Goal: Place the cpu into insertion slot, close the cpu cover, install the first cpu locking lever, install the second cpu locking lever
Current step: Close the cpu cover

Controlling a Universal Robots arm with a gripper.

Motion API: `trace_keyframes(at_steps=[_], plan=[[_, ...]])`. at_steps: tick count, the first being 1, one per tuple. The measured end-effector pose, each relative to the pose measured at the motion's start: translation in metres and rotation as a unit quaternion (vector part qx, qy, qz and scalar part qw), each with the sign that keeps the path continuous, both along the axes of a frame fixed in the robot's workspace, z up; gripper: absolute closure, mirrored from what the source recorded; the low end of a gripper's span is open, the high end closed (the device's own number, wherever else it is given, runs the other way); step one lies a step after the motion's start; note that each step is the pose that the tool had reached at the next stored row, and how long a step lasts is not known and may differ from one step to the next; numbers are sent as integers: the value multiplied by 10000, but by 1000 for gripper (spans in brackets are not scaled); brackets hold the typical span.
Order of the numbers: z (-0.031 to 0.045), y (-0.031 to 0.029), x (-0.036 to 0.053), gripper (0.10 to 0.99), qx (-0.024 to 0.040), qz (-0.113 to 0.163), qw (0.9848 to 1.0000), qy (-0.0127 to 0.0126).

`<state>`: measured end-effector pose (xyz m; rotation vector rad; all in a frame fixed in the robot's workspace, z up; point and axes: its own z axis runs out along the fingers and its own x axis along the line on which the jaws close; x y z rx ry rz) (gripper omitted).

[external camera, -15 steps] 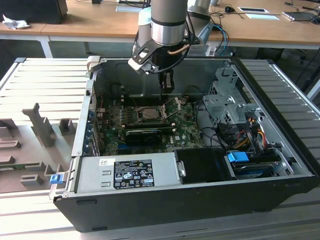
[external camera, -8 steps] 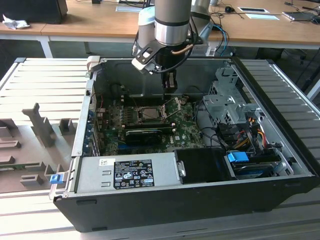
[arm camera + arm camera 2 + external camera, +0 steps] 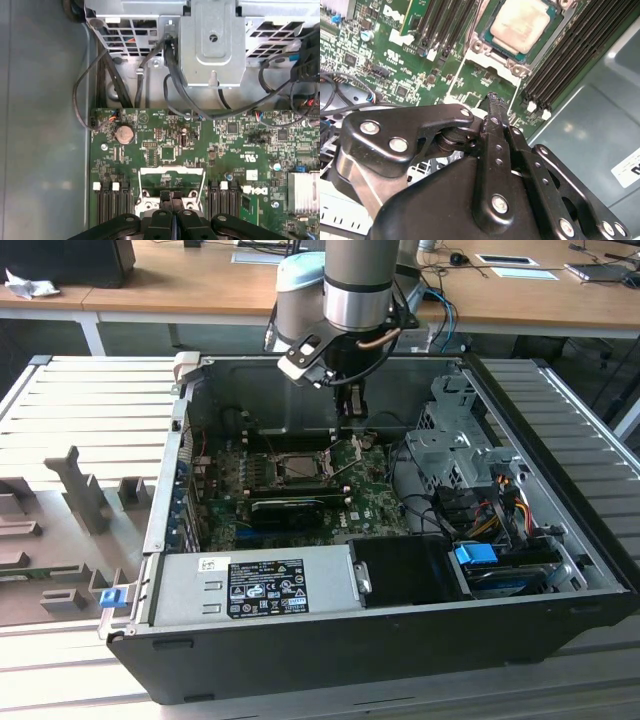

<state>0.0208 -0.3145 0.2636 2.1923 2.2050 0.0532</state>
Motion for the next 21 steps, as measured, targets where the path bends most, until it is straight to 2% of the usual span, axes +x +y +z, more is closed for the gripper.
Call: trace_keyframes(at_steps=[5,8,21], plan=[[-1,5,97,980,1,7,10000,2],[0,5,201,980,0,10,10000,8],[-29,8,385,980,-5,45,10000,9]])
